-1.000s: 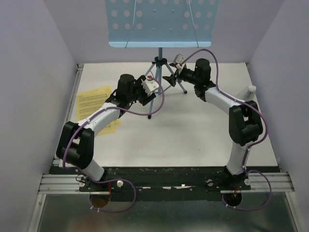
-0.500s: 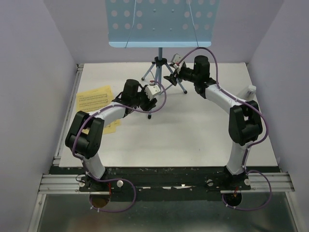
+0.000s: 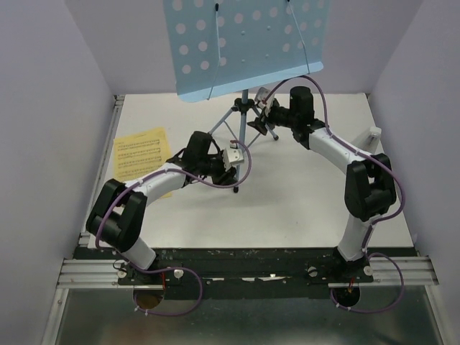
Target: Pack up the instrument practice props
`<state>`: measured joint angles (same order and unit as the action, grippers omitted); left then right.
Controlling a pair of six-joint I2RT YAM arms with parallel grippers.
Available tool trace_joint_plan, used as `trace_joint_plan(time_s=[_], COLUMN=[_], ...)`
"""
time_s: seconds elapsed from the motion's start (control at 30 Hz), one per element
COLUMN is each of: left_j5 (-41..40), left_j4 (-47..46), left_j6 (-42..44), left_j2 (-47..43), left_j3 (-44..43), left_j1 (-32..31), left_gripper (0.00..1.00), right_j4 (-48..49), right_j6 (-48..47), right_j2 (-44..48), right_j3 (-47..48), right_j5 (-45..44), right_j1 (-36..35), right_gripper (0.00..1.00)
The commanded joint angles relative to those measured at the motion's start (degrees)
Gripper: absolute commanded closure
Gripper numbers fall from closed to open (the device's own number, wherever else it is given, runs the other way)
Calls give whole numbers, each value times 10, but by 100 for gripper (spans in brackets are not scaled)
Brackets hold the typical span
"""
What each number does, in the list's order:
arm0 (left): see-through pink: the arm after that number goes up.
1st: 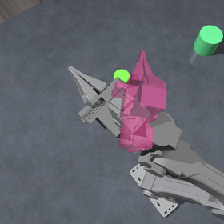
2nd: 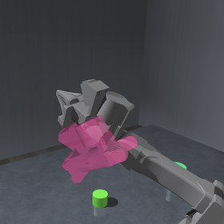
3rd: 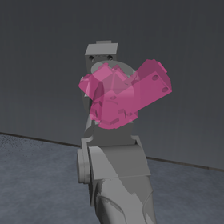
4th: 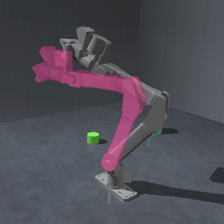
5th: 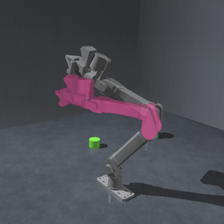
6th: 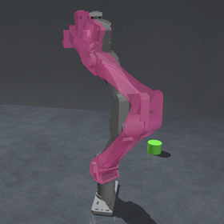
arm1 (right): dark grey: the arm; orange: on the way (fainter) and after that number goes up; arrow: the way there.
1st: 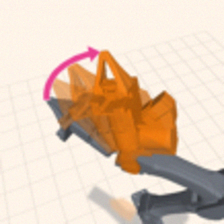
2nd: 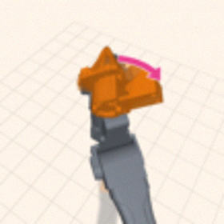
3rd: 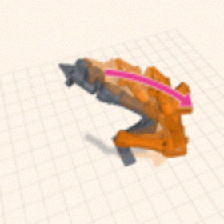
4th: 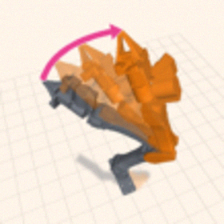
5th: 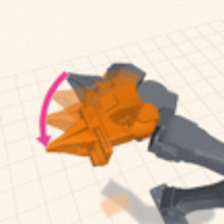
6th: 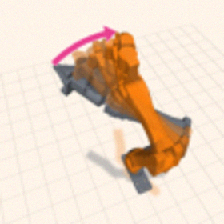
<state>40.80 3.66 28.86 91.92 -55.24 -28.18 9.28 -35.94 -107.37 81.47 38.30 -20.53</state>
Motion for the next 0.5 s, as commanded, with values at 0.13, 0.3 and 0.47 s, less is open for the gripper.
trace_joint_plan(time_s=[0.13,0.3,0.47], left_j5=[18,24,70], left_j4=[-34,-108,-210], left_j6=[-107,-310,-571], left_j2=[-123,-141,-46], left_j3=[57,21,-65], left_j1=[34,100,154], left_gripper=[31,24,25], right_j4=[-70,-92,-124], right_j6=[-26,-22,-29], right_j2=[55,63,68], right_j3=[-19,-14,-11], right_j5=[-8,-11,-15], right_j1=[-2,-1,-5], right_gripper=[25,25,24])
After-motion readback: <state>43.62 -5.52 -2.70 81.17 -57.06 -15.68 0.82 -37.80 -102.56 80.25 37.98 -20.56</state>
